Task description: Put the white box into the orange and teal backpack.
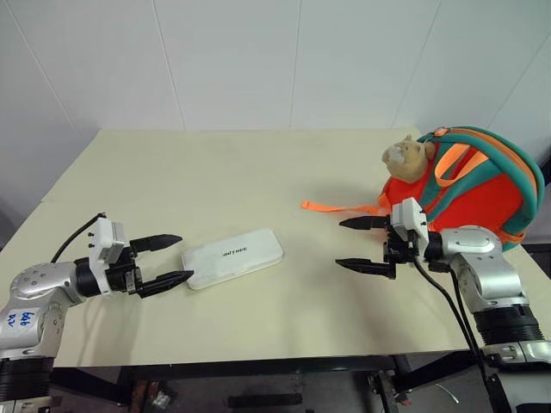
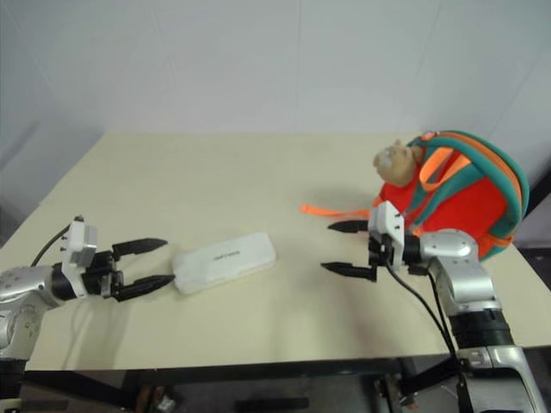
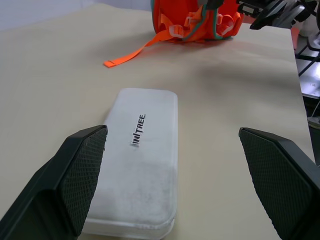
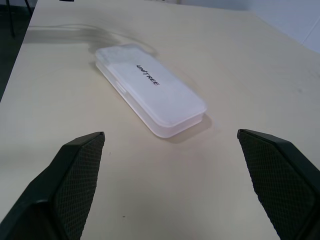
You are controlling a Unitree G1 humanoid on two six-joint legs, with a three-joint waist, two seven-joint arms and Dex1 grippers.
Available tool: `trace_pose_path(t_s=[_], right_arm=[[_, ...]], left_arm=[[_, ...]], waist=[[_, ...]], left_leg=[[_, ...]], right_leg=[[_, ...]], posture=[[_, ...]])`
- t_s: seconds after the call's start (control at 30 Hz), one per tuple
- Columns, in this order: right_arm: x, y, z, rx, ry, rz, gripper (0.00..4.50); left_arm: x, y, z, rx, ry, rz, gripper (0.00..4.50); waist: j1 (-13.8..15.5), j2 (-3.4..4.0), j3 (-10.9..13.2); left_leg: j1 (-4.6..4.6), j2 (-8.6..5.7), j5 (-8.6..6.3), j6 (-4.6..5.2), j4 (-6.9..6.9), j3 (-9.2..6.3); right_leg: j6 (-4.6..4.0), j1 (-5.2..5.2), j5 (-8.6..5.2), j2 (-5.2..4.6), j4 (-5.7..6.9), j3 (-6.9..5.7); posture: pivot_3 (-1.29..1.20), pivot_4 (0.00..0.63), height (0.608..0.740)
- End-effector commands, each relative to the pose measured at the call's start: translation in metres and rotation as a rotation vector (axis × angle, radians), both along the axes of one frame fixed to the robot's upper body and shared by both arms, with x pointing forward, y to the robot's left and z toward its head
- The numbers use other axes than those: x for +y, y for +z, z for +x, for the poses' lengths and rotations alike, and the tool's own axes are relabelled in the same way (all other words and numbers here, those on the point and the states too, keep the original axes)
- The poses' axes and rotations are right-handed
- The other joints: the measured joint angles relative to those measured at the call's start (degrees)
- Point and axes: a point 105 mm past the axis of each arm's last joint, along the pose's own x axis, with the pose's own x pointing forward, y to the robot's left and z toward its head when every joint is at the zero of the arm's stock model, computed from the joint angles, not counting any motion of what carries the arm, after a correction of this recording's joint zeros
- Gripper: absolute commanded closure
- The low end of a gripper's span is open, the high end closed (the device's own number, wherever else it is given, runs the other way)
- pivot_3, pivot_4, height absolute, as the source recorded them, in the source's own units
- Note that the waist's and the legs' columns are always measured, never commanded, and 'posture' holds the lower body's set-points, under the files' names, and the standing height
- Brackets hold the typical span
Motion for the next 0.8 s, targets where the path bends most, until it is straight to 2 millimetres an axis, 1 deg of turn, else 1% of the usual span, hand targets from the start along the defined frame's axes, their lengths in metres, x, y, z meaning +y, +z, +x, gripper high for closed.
trace_pose_path(t_s=[0.03,0.13,0.27,0.3,0.33,0.4,0.5,0.63,0.73,0.8], right_arm=[[0.000,0.010,0.000,-0.046,0.012,0.004,0.02],[-0.001,0.006,0.004,-0.050,-0.009,-0.005,0.02],[0.009,0.006,0.003,-0.039,0.039,0.003,0.02],[0.013,0.005,0.003,-0.036,0.051,0.012,0.19],[0.017,0.004,0.003,-0.027,0.065,0.014,0.40],[0.025,-0.002,0.003,-0.004,0.102,-0.017,0.94],[0.033,-0.005,0.012,-0.019,0.092,-0.023,2.06],[0.041,-0.014,0.031,-0.026,0.035,-0.030,3.48],[0.050,-0.015,0.046,-0.043,-0.014,-0.033,4.49],[0.058,-0.019,0.053,-0.053,-0.041,-0.045,4.50]], left_arm=[[-0.002,0.013,-0.006,-0.062,-0.012,-0.004,0.00],[-0.003,0.011,-0.006,-0.054,-0.005,-0.003,0.00],[0.002,0.007,-0.008,-0.027,0.011,-0.004,0.00],[0.004,0.007,-0.009,-0.032,0.015,-0.002,0.00],[0.007,0.009,-0.011,-0.031,0.019,-0.008,0.19],[0.015,0.009,-0.016,-0.021,0.045,-0.007,0.62],[0.029,0.006,-0.020,-0.014,0.106,-0.006,1.61],[0.045,-0.008,-0.021,0.019,0.205,-0.008,2.88],[0.049,-0.020,-0.021,0.054,0.251,0.005,3.83],[0.052,-0.030,-0.018,0.071,0.294,0.014,4.48]], waist=[[0.0,0.00,0.0],[0.0,0.00,0.0],[0.0,0.00,0.0],[-0.1,0.00,0.0],[-0.2,0.00,0.0],[-0.5,-0.01,0.0],[-0.6,-0.01,0.0],[-0.8,-0.02,0.0],[-1.1,-0.03,0.0],[-1.3,-0.03,0.0]], left_leg=[[0.00,0.00,0.00,0.00,0.00,0.01],[-0.01,0.00,0.00,0.00,0.00,0.04],[0.00,0.00,0.00,0.00,0.02,0.07],[0.00,0.00,0.00,0.00,0.02,0.07],[0.00,0.01,0.00,0.00,0.02,0.09],[-0.01,0.04,0.00,0.00,0.00,0.21],[-0.03,0.08,-0.01,-0.01,-0.04,0.32],[-0.03,0.08,-0.01,0.00,-0.02,0.42],[-0.04,0.08,-0.01,0.00,-0.03,0.44],[-0.04,0.09,-0.01,0.00,-0.04,0.44]], right_leg=[[0.00,0.00,0.00,0.00,0.00,0.01],[0.00,-0.01,0.00,0.00,0.00,0.04],[0.00,-0.03,0.00,0.00,0.02,0.07],[0.00,-0.04,0.00,0.00,0.02,0.07],[0.00,-0.07,0.00,0.00,0.03,0.09],[0.00,-0.22,0.00,0.01,0.12,0.19],[0.00,-0.37,0.00,0.05,0.19,0.31],[0.00,-0.40,0.02,0.05,0.18,0.39],[-0.02,-0.43,0.03,0.05,0.18,0.42],[-0.02,-0.44,0.03,0.05,0.19,0.43]], posture=[[0.00,0.150,0.740],[0.00,0.150,0.740],[0.00,0.150,0.740],[0.00,0.150,0.740],[0.00,0.150,0.740],[0.00,0.150,0.740],[0.00,0.150,0.740],[0.00,0.150,0.740],[0.00,0.150,0.740],[0.00,0.150,0.740]])
